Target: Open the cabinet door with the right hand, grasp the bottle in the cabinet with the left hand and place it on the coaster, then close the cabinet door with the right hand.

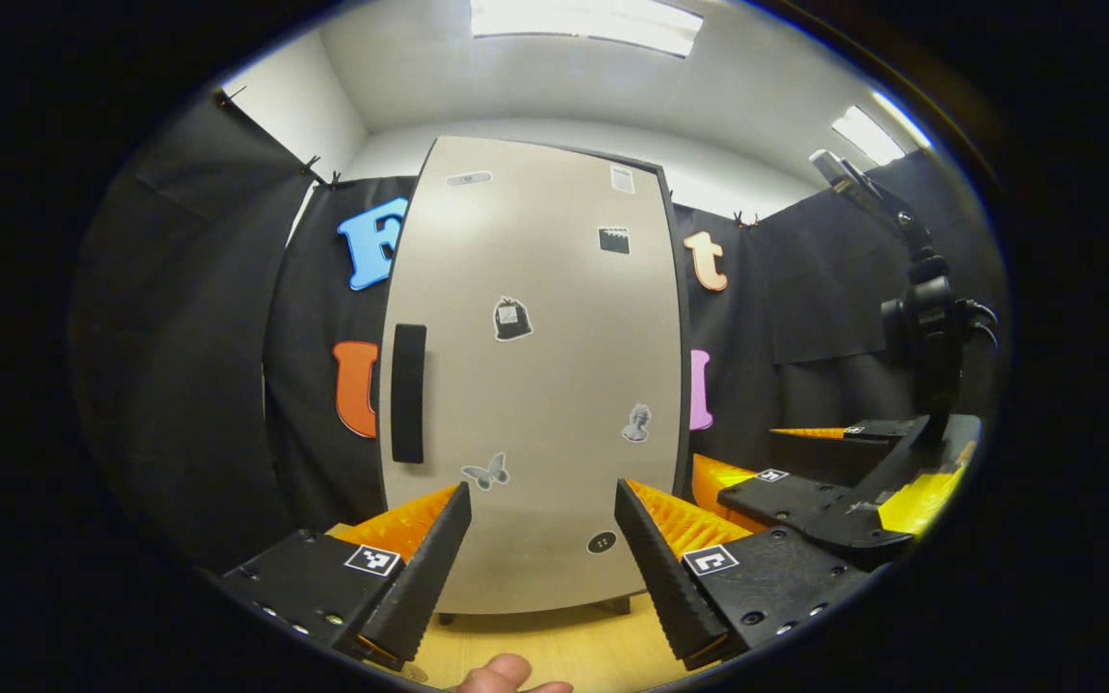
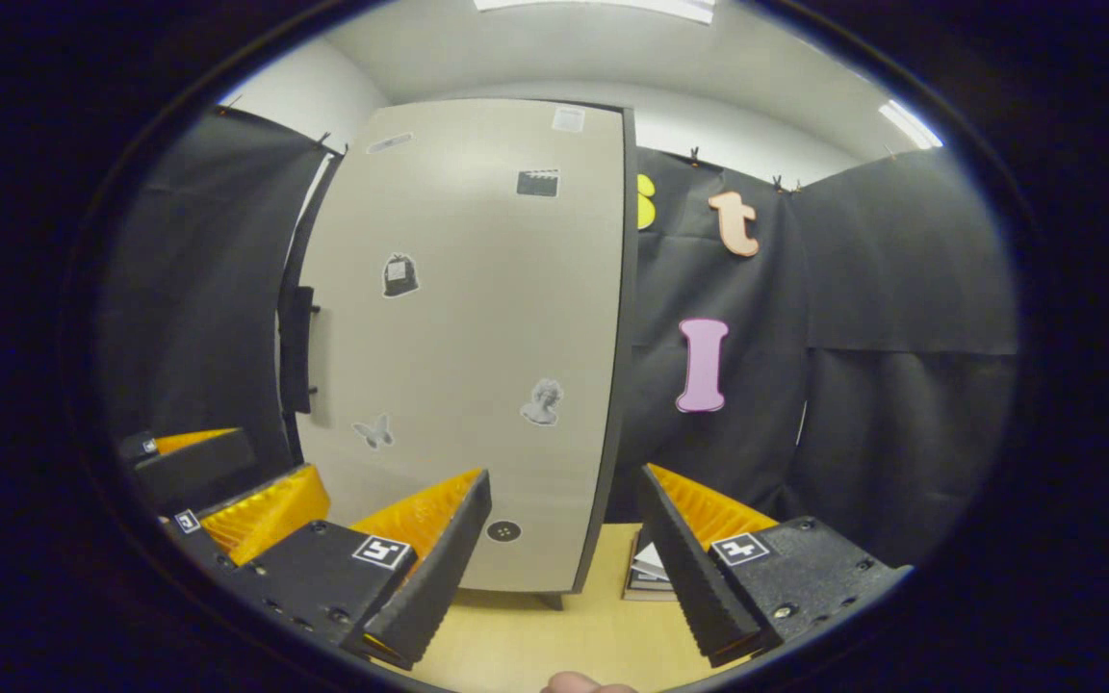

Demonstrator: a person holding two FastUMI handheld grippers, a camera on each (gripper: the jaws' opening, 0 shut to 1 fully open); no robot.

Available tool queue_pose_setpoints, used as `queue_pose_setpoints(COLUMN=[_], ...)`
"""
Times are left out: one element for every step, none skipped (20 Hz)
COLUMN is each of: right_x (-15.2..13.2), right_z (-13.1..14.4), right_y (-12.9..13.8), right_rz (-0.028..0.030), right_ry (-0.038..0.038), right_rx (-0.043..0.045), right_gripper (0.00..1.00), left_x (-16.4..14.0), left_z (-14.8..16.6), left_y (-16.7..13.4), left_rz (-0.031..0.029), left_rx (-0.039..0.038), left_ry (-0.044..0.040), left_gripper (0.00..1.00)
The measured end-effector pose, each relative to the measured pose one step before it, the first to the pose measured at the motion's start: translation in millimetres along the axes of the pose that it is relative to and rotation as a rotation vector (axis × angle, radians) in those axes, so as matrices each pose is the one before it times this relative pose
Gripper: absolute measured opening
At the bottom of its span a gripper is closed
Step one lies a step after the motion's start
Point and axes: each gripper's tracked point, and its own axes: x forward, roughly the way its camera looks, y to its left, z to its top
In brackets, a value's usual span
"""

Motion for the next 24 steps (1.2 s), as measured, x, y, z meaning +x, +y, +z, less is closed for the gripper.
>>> queue_pose_setpoints(right_x=[-3.51,-0.49,1.38,0.71,-1.76,-2.72,4.23,-1.79,-0.8,-1.95,-2.08,-2.93,-2.78,-1.44,-0.65,-0.08,-0.93,-1.21,-0.98,-0.67,-0.55,-0.32,-1.93,-0.66], right_z=[4.4,4.63,1.8,-2.01,-3.92,-1.45,-4.02,-0.11,0.51,2.09,2.03,1.87,2.06,1.88,-1.2,-1.1,-0.7,-5.79,-2.97,-2.42,-2.09,-1.14,-2.89,-0.57], right_y=[4.39,4.39,-0.6,1.17,3.17,0.61,2.16,2.56,1.11,-0.42,0.72,2.96,2.23,0.47,-0.43,-0.71,-1.47,1.83,3.83,3.73,3.02,0.54,-2.77,-1.88], right_rz=[0.01565,0.01801,-0.00618,0.00999,0.01478,0.00324,0.00826,0.01157,0.00941,0.00341,0.01054,0.01895,0.01907,0.01258,0.00466,-0.0016,-0.00726,0.00325,0.01674,0.01861,0.01876,0.00092,-0.01065,-0.00796], right_ry=[-0.01573,-0.02017,-0.00165,0.00607,0.00584,0.00705,0.00631,-0.00033,-0.00735,-0.01041,-0.00873,-0.00586,-0.01095,-0.01192,-0.00462,0.0003,0.01342,0.01532,0.01177,0.00348,-0.00124,0.00417,0.00796,0.00262], right_rx=[0.01337,-0.00109,-0.00703,-0.01449,-0.00706,-0.00616,0.00163,0.00662,0.00223,-0.002,0.0009,0.00618,0.00678,-0.00347,-0.01289,-0.00792,0.0005,0.00917,0.00521,0.00028,-0.00418,-0.00802,-0.00754,-0.0048], right_gripper=[0.98,0.99,0.99,0.98,0.98,0.98,0.98,0.99,0.99,0.99,0.97,0.97,0.97,0.97,0.97,0.97,0.97,0.96,0.98,0.97,0.96,0.98,0.98,0.97], left_x=[0.47,2.0,3.68,0.97,-0.75,-0.09,0.77,-0.34,1.44,0.85,0.9,0.23,0.71,0.58,0.92,1.09,-2.17,-0.96,-1.31,-0.92,-1.73,-0.64,0.43,0.64], left_z=[-1.34,-0.02,1.47,0.54,3.8,2.18,1.21,0.04,0.36,1.25,-4.09,-3.71,-1.54,0.55,2.65,0.89,-0.53,-5.51,-1.33,-0.53,-1.2,-1.02,-4.29,-5.38], left_y=[6.98,2.96,2.37,1.13,1.67,2.01,2.35,1.38,0.29,0.38,2.03,2.05,1.54,-0.65,-1.49,-2.47,2.53,2.46,0.66,-0.01,0.57,1.04,1.22,-0.57], left_rz=[0.03205,0.01999,0.02133,0.0088,0.00881,0.00662,0.00961,0.01085,0.00616,0.00277,0.00762,0.01366,0.00828,-0.0008,-0.0031,-0.00703,0.0039,0.01176,0.00854,0.00341,-0.00087,0.00067,0.00568,-0.00005], left_rx=[0.00509,-0.00592,-0.01208,-0.00616,-0.00155,0.00195,0.00447,0.00772,0.00875,0.00598,0.00452,-0.00155,-0.00882,-0.00946,-0.00154,0.00444,0.00776,0.00082,-0.00865,0.00043,0.00616,0.00404,-0.00215,-0.01047], left_ry=[0.0031,0.00377,-0.00919,-0.00258,-0.00229,-0.00365,-0.00498,-0.00169,-0.00379,-0.00666,0.00775,0.01421,0.00781,-0.00076,-0.00905,-0.00483,0.01125,0.01241,0.00376,-0.00306,-0.00229,0.00162,0.01081,0.01739], left_gripper=[0.93,0.95,0.95,0.94,0.94,0.95,0.95,0.95,0.95,0.95,0.95,0.95,0.95,0.95,0.95,0.95,0.95,0.95,0.94,0.94,0.94,0.95,0.95,0.95])
